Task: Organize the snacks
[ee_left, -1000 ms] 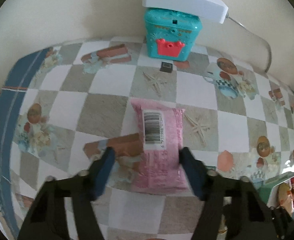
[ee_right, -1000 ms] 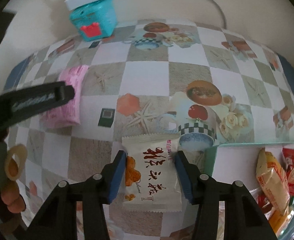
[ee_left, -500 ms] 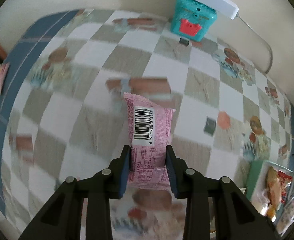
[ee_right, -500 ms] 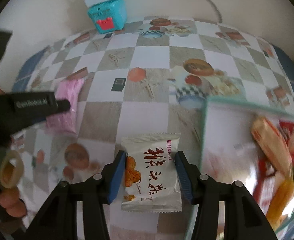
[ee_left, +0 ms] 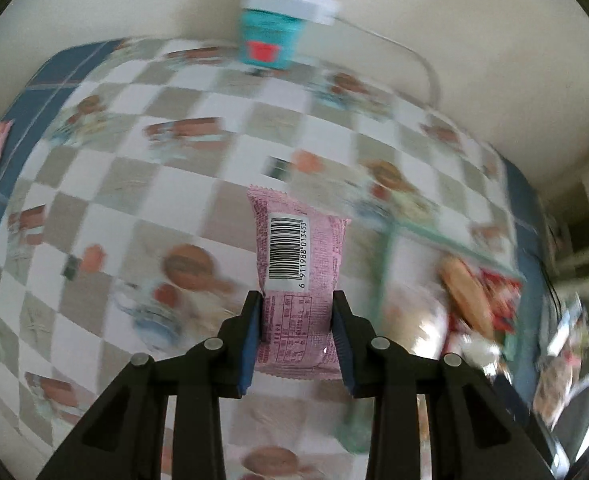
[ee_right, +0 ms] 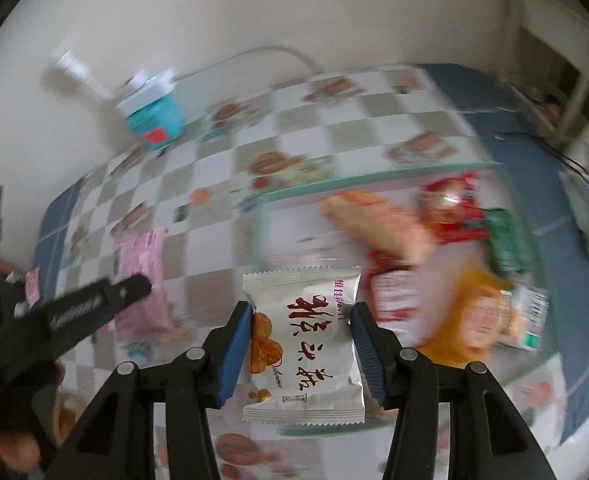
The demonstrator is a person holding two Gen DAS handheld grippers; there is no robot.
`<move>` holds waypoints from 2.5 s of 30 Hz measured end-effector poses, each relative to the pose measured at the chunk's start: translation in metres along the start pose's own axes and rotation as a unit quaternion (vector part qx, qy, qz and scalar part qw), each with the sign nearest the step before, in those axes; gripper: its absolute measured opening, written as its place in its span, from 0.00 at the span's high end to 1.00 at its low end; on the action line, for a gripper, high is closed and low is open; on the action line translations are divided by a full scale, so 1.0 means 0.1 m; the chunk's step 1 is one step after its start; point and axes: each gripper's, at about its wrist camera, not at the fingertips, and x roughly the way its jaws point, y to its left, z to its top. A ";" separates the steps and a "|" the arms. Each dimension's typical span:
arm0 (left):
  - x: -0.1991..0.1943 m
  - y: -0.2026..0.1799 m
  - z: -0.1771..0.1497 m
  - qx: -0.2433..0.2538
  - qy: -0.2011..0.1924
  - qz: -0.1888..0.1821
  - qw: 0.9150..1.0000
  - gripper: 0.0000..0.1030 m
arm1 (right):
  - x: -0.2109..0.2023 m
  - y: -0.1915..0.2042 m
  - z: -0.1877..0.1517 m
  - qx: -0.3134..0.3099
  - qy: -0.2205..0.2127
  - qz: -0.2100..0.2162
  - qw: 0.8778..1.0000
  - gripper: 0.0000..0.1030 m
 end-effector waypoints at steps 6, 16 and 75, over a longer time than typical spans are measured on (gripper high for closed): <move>0.10 -0.63 -0.24 0.076 0.037 -0.062 0.994 0.65 | 0.08 -0.69 0.06 0.072 0.014 -0.032 0.997 0.47; 0.14 -0.46 -0.32 0.047 0.039 -0.069 0.996 0.28 | 0.05 -0.92 -0.01 0.092 0.017 -0.040 0.995 0.32; -0.43 0.50 -1.26 0.049 -0.012 0.133 0.990 0.06 | -0.43 -0.36 -1.15 -0.059 -0.040 -0.067 0.995 0.00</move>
